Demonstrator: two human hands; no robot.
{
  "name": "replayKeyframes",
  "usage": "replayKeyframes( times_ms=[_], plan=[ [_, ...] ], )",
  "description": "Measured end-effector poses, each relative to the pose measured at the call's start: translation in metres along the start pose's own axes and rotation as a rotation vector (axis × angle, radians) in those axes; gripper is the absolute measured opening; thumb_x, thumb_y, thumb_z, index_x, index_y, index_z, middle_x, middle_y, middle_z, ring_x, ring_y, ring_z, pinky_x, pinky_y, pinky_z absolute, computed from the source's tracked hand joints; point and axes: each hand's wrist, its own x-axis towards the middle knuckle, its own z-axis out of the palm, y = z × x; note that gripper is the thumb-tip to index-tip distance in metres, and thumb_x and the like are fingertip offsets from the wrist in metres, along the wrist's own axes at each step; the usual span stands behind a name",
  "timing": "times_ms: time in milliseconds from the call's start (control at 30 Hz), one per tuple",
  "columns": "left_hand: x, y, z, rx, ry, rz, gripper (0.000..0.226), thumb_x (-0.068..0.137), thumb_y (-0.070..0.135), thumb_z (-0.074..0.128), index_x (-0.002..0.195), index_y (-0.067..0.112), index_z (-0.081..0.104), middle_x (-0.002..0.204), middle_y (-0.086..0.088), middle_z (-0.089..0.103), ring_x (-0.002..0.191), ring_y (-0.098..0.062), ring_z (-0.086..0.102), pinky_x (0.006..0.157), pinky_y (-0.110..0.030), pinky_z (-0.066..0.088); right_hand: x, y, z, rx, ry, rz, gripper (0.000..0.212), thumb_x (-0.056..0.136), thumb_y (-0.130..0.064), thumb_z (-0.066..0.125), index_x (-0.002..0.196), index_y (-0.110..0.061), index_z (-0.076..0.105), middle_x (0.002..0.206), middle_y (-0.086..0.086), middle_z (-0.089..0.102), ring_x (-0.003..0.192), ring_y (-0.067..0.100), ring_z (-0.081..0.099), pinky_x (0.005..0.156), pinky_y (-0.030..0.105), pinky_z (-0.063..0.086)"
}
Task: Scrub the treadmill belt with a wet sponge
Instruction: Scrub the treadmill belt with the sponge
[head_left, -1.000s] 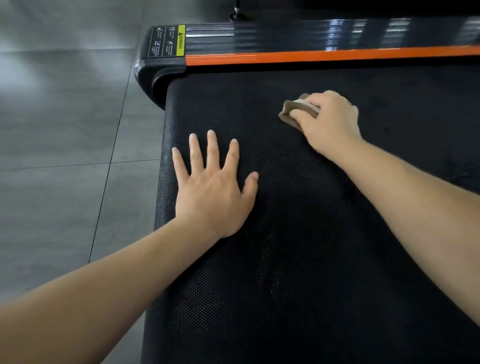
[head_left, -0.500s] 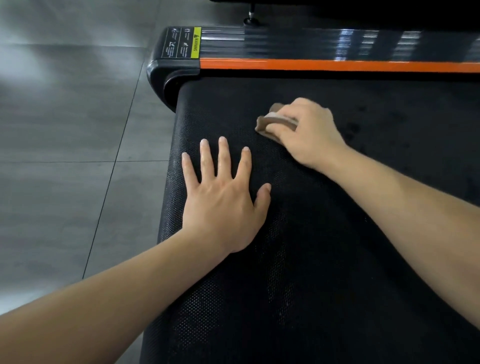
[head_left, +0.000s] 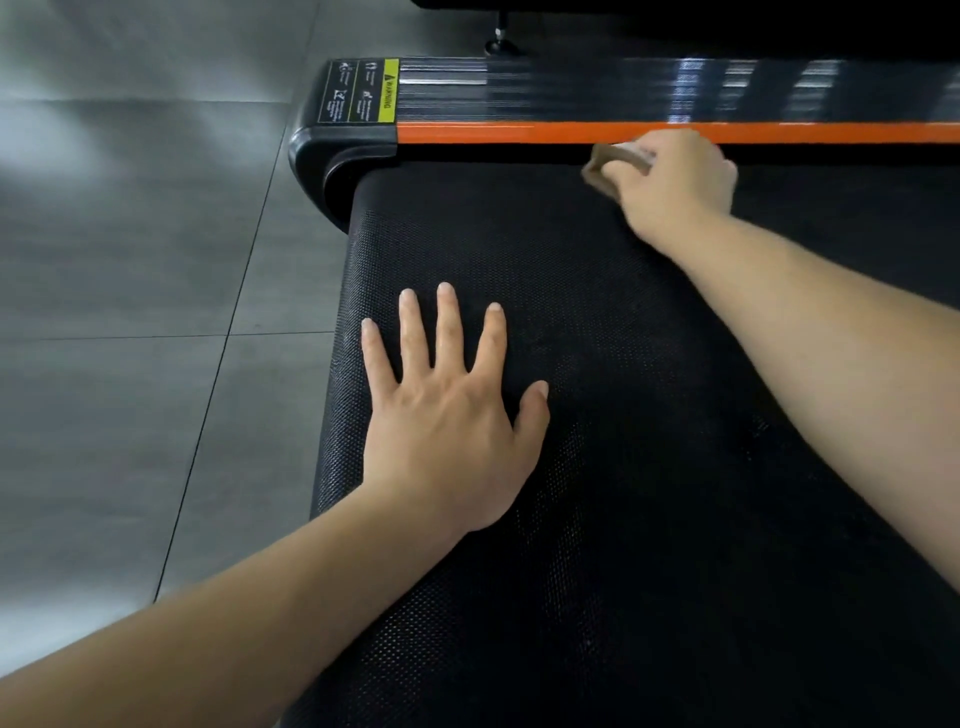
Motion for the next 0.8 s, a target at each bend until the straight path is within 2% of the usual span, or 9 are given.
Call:
replayKeyframes(
  times_ms=[67,233,367,433,533,567,700,733,800],
  plan=[
    [0.000,0.001,0.000,-0.001,0.004,0.003,0.079,0.098,0.066,0.015,0.164,0.023,0.015,0.171,-0.017,0.006,0.157,-0.041,-0.007,0.123,-0.064,-0.002,-0.003,0.007,-0.004,0.028,0.026,0.068,0.028,0.098,-0.045,0.058,0.109,-0.025,0.073,0.110,-0.002,0.070,0.111,0.025,0.060,0.098,0.042,0.038],
    [0.001,0.001,-0.001,0.006,-0.006,0.001,0.079,0.097,0.066,0.016,0.164,0.023,0.014,0.171,-0.017,0.005,0.156,-0.041,-0.008,0.123,-0.064,-0.004,-0.028,0.008,-0.011,0.161,-0.185,-0.194,0.020,0.097,-0.042,0.059,0.099,-0.028,0.074,0.095,-0.007,0.060,0.096,0.020,0.056,0.090,0.040,0.043],
    [0.000,0.001,-0.002,-0.004,-0.019,0.006,0.079,0.098,0.066,0.013,0.164,0.024,0.009,0.171,-0.016,0.000,0.156,-0.039,-0.012,0.123,-0.063,-0.006,-0.007,0.018,-0.013,0.076,-0.020,0.000,0.027,0.097,-0.046,0.057,0.105,-0.027,0.074,0.100,-0.003,0.070,0.106,0.028,0.062,0.098,0.047,0.045],
    [0.000,0.000,-0.002,-0.013,-0.009,0.025,0.076,0.099,0.065,0.013,0.164,0.026,0.010,0.171,-0.015,0.000,0.157,-0.037,-0.012,0.124,-0.061,-0.007,-0.011,0.018,-0.011,0.077,-0.045,-0.041,0.026,0.097,-0.043,0.057,0.108,-0.025,0.074,0.105,-0.001,0.071,0.105,0.026,0.062,0.097,0.046,0.046],
    [0.000,0.000,-0.003,-0.024,-0.003,0.098,0.072,0.100,0.063,0.014,0.164,0.030,0.014,0.172,-0.010,0.004,0.158,-0.034,-0.008,0.125,-0.059,-0.005,-0.024,0.025,-0.022,0.120,-0.200,-0.216,0.024,0.098,-0.040,0.061,0.106,-0.023,0.075,0.101,-0.005,0.063,0.097,0.019,0.056,0.087,0.040,0.046],
    [0.000,0.000,-0.002,-0.023,-0.005,0.110,0.072,0.100,0.063,0.014,0.164,0.030,0.014,0.172,-0.009,0.005,0.158,-0.034,-0.007,0.125,-0.058,-0.005,-0.023,0.031,-0.026,0.096,-0.185,-0.231,0.024,0.097,-0.042,0.061,0.107,-0.024,0.075,0.101,-0.005,0.062,0.097,0.019,0.055,0.087,0.041,0.046],
    [0.001,0.000,-0.001,-0.011,-0.003,0.096,0.074,0.099,0.065,0.015,0.163,0.029,0.018,0.172,-0.009,0.009,0.158,-0.034,-0.003,0.126,-0.057,-0.004,-0.007,0.043,-0.030,0.083,-0.018,0.014,0.029,0.093,-0.044,0.060,0.106,-0.025,0.076,0.105,0.002,0.073,0.105,0.029,0.063,0.096,0.049,0.049],
    [0.001,0.000,-0.001,-0.008,-0.006,0.095,0.074,0.099,0.065,0.015,0.163,0.029,0.018,0.172,-0.009,0.009,0.158,-0.034,-0.003,0.126,-0.057,-0.004,-0.011,0.042,-0.028,0.087,-0.029,0.001,0.027,0.093,-0.043,0.060,0.106,-0.025,0.076,0.104,0.002,0.072,0.103,0.028,0.063,0.095,0.047,0.049],
    [0.001,0.001,-0.002,-0.001,-0.015,0.098,0.074,0.099,0.066,0.013,0.163,0.030,0.017,0.172,-0.009,0.009,0.158,-0.033,-0.003,0.126,-0.057,-0.004,-0.026,0.041,-0.026,0.101,-0.119,-0.138,0.023,0.095,-0.039,0.061,0.106,-0.024,0.075,0.099,0.000,0.065,0.095,0.024,0.058,0.088,0.039,0.046]
  ],
)
